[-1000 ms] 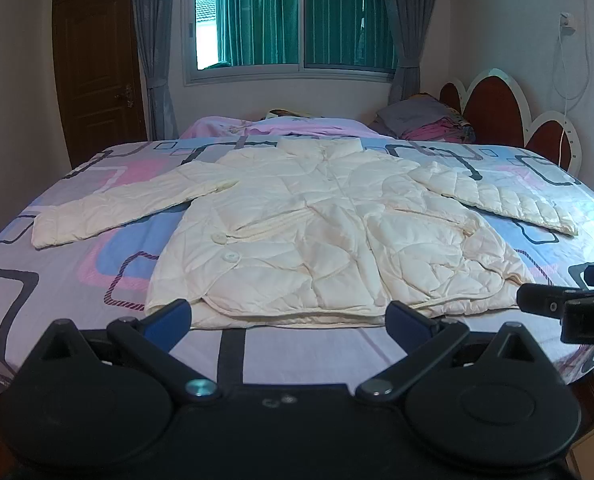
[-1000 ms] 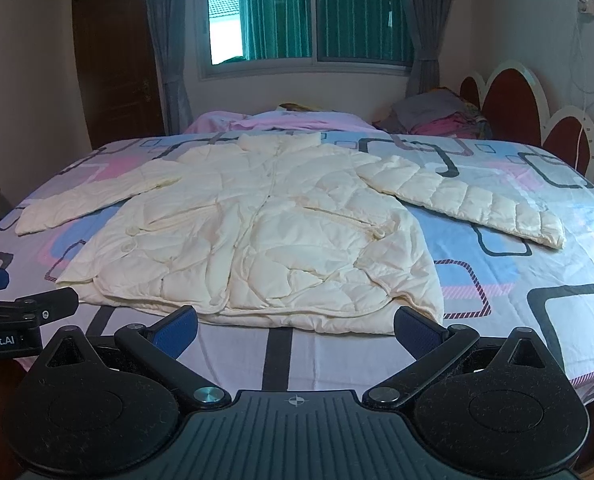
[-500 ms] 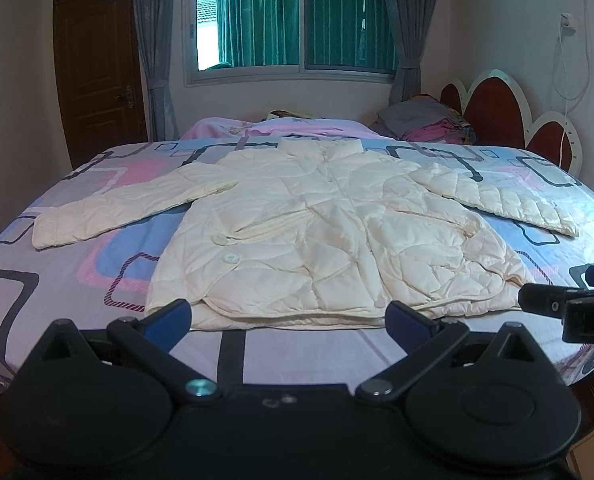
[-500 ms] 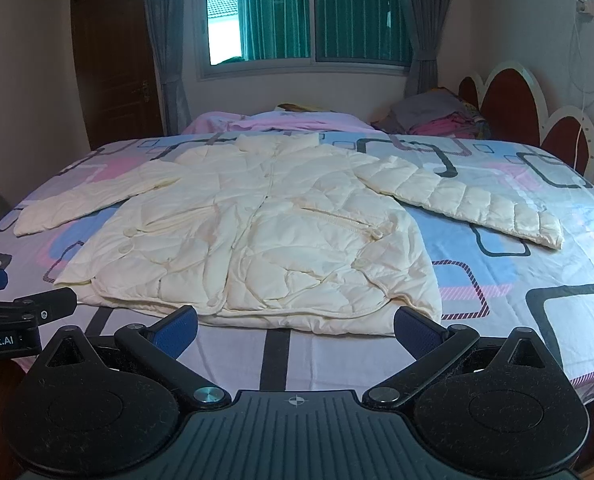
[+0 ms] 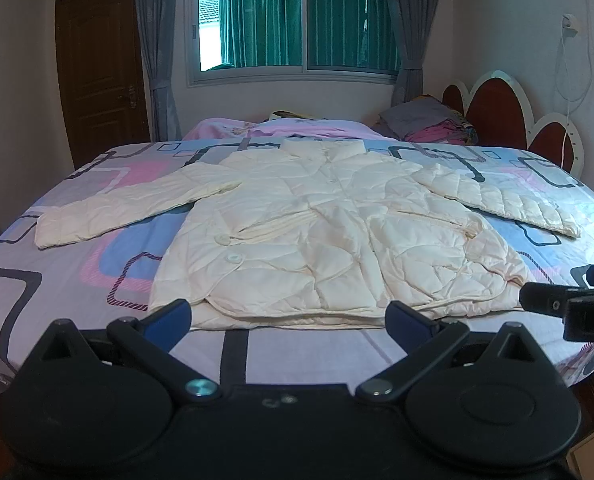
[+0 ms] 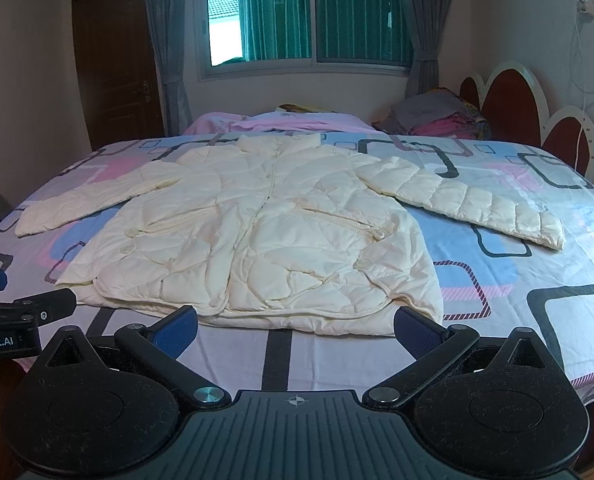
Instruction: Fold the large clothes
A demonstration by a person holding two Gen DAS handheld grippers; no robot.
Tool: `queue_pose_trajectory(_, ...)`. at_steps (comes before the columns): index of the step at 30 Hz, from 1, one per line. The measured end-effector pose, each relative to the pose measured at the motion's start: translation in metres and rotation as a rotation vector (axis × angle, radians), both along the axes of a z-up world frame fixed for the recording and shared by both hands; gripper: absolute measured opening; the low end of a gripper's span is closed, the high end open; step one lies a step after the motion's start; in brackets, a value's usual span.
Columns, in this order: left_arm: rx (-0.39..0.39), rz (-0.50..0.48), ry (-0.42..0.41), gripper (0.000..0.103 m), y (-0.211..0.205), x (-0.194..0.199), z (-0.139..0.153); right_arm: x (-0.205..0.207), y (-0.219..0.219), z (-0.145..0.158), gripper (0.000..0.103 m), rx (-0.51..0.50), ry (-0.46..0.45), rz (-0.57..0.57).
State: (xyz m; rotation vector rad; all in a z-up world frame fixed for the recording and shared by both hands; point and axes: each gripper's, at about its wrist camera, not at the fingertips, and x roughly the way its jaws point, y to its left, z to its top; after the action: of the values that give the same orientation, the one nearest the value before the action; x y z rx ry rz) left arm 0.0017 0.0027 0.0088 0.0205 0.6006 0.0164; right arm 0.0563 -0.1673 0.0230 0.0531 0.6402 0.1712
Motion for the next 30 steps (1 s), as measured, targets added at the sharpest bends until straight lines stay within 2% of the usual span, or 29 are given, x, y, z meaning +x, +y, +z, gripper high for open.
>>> queue_pose_trajectory(20,-0.008,0.029,0.005,0.103,0.003,0.000,-0.004,0.004,0.000,-0.002,0.103,0.009,-0.002,-0.010)
queue_pose_trajectory(30,-0.050,0.031,-0.005,0.103,0.021,0.043,-0.001,0.051,-0.015,-0.005,0.103,0.016,-0.023,-0.090)
